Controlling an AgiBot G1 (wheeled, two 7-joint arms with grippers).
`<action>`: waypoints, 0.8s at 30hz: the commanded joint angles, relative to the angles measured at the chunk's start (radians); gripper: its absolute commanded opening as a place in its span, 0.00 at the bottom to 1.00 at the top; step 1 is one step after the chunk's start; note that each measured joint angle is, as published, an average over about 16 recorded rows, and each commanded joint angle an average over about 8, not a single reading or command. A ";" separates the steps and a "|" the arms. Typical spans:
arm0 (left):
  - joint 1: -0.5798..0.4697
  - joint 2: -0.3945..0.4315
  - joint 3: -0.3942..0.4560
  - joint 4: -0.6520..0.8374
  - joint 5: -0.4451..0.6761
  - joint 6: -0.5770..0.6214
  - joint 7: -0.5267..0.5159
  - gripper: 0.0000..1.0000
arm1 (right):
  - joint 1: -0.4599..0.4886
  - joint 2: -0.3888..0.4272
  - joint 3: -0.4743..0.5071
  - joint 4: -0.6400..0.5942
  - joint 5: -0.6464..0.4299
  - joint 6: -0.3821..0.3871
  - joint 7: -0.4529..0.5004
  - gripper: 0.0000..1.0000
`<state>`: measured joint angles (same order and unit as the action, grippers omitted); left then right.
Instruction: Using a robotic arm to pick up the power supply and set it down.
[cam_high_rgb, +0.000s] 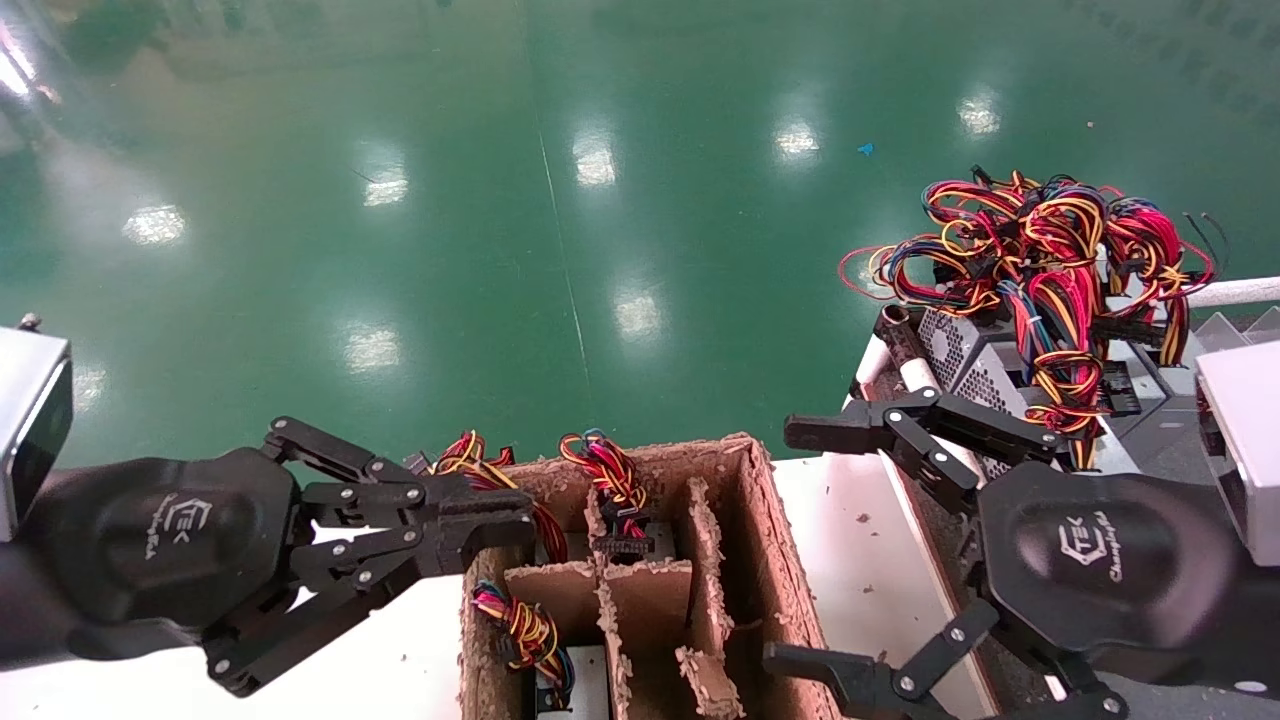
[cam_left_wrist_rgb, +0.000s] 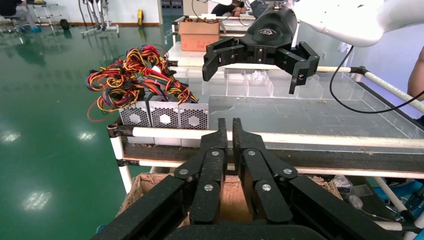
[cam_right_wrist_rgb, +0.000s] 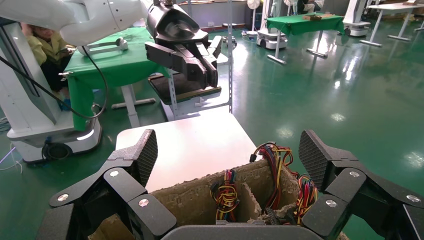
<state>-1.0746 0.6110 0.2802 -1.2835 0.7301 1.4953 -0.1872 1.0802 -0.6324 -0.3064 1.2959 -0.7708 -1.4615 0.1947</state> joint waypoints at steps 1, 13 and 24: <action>0.000 0.000 0.000 0.000 0.000 0.000 0.000 1.00 | 0.001 -0.002 -0.003 0.005 -0.009 0.007 0.000 1.00; 0.000 0.000 0.000 0.001 0.000 0.000 0.000 1.00 | 0.018 -0.092 -0.095 0.008 -0.124 0.070 0.066 1.00; -0.001 0.000 0.001 0.001 0.000 0.000 0.001 1.00 | 0.047 -0.215 -0.194 -0.062 -0.261 0.098 0.073 1.00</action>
<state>-1.0753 0.6109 0.2815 -1.2821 0.7297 1.4951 -0.1862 1.1340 -0.8475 -0.4999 1.2258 -1.0297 -1.3712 0.2658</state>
